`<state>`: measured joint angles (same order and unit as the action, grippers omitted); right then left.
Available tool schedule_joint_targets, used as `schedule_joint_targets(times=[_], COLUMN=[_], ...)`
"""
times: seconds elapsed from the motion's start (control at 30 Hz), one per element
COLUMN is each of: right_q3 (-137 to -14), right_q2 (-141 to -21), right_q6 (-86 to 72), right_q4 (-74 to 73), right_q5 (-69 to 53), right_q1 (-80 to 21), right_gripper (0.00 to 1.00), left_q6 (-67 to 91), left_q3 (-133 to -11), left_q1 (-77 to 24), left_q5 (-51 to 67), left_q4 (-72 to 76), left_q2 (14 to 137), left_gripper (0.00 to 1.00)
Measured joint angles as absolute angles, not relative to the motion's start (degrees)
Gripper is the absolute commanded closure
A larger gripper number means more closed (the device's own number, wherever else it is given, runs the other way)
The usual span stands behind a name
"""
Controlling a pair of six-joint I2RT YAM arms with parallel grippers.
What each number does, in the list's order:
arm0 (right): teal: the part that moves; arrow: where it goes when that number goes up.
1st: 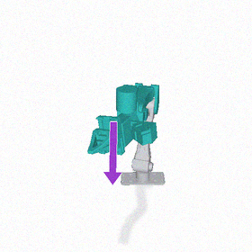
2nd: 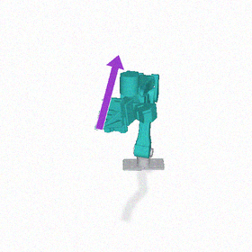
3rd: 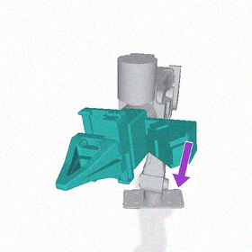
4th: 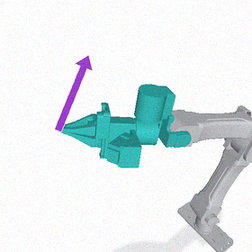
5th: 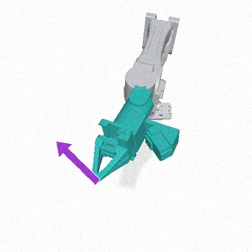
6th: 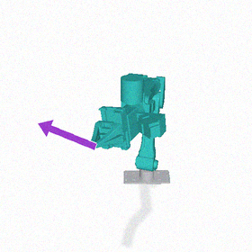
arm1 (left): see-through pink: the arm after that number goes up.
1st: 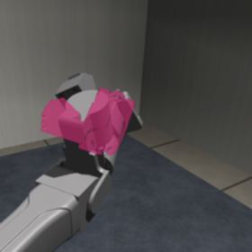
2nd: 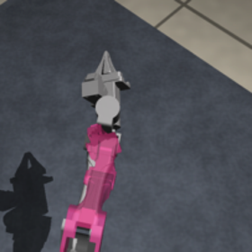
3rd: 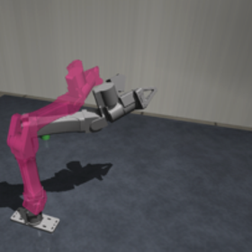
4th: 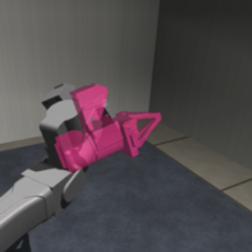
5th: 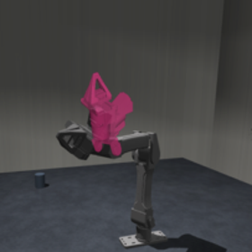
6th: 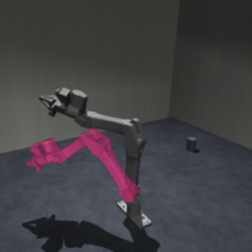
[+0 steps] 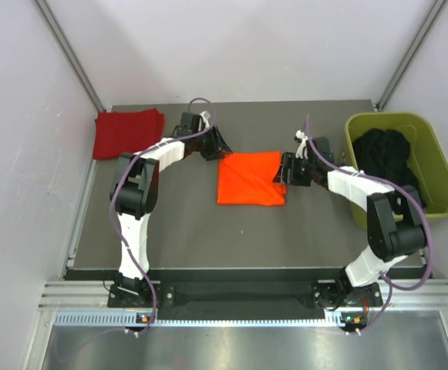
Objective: Fold and stack the t-shirts
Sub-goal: Neatly place the folded tshirt to the corner
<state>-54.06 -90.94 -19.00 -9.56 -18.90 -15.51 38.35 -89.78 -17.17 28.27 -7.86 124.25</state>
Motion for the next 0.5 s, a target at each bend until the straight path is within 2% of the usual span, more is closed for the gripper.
schedule_joint_targets(times=[0.17, 0.27, 0.3, 0.4, 0.5], right_q3=[-54.5, -54.4, -54.4, -53.0, -50.3], right_q2=[-95.3, -97.0, -97.4, -97.8, -97.8], right_q6=[-19.0, -18.6, -18.5, -19.3, -20.8], right_q4=[-9.1, -7.9, -7.5, -4.7, -1.5], right_q5=[-15.6, -15.2, -15.3, -15.6, -15.9], right_q1=[-15.5, -15.5, -15.5, -15.3, -15.1], right_gripper=[0.39, 0.52, 0.63, 0.78, 0.88], left_q6=[37.1, 36.2, 35.9, 35.3, 35.1], left_q3=[-91.8, -93.8, -94.0, -94.0, -94.0], left_q1=[-17.2, -17.1, -17.1, -16.9, -16.4], left_q5=[27.7, 27.1, 26.7, 25.2, 24.5], left_q4=[-9.1, -10.0, -10.2, -11.2, -11.8], left_q2=[124.7, 126.1, 126.6, 127.7, 128.6], left_gripper=[0.52, 0.52, 0.52, 0.52, 0.53])
